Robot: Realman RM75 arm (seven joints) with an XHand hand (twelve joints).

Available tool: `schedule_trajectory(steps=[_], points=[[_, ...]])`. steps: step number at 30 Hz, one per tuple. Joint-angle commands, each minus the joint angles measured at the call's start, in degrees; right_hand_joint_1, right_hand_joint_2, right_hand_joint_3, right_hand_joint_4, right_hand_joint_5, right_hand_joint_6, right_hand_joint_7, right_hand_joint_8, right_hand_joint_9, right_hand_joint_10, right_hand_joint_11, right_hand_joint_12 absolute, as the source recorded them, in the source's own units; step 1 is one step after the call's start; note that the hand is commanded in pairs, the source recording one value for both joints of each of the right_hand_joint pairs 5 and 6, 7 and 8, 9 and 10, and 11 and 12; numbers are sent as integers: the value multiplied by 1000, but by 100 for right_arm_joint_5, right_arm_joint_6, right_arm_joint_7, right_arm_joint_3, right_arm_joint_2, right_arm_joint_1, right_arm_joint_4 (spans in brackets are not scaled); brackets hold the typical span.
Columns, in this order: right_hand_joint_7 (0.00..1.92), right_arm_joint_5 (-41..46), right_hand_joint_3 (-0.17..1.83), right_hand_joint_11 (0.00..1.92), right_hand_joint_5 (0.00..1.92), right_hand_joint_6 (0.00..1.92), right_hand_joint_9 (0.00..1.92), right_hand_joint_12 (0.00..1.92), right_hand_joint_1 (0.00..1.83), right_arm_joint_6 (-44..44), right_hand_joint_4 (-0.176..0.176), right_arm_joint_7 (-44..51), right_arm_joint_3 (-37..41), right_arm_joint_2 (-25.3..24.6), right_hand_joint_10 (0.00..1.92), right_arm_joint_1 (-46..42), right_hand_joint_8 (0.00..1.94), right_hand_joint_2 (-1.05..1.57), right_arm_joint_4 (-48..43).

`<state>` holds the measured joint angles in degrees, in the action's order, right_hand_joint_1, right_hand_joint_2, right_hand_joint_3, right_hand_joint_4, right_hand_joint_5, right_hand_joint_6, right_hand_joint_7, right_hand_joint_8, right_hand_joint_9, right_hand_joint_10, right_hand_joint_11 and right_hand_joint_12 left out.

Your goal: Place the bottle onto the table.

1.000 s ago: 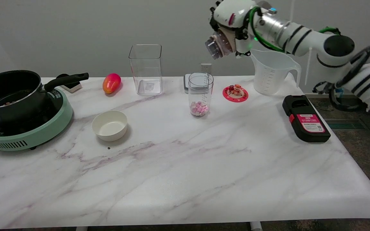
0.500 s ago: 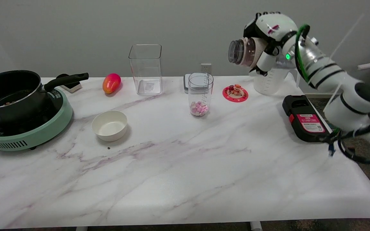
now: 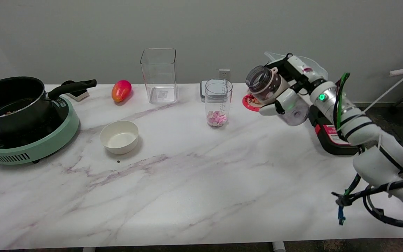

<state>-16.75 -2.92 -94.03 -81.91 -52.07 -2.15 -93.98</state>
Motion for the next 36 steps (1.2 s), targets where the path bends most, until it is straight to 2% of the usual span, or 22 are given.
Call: schedule_trajectory(steps=[1,5,14,22,28,36], points=[[1634,4210,752,1296,1471,1471,1527,1296,1364,-2892,0,-379,-1039,-505,1527,-569,1634,1185,1439],[1620,4734,788,1289,1441,1441,1518,1289,1380,-3094,0,-379,-1709,-467,1518,-442,1620,1149,1395],[1591,4810,893,1295,1407,1407,1498,1295,1426,-3582,0,-416,-2166,-586,1498,-316,1591,1047,1668],[1606,5065,864,1317,1446,1446,1513,1317,1425,-4666,0,-393,-3084,-874,1513,204,1606,1068,2333],[1619,4754,790,1325,1464,1464,1525,1325,1406,-5217,0,-363,-3529,-1260,1525,825,1619,1123,3185],[1633,4208,685,1326,1492,1492,1537,1326,1366,-5265,0,169,-3602,-1571,1537,1171,1633,1206,3928]])
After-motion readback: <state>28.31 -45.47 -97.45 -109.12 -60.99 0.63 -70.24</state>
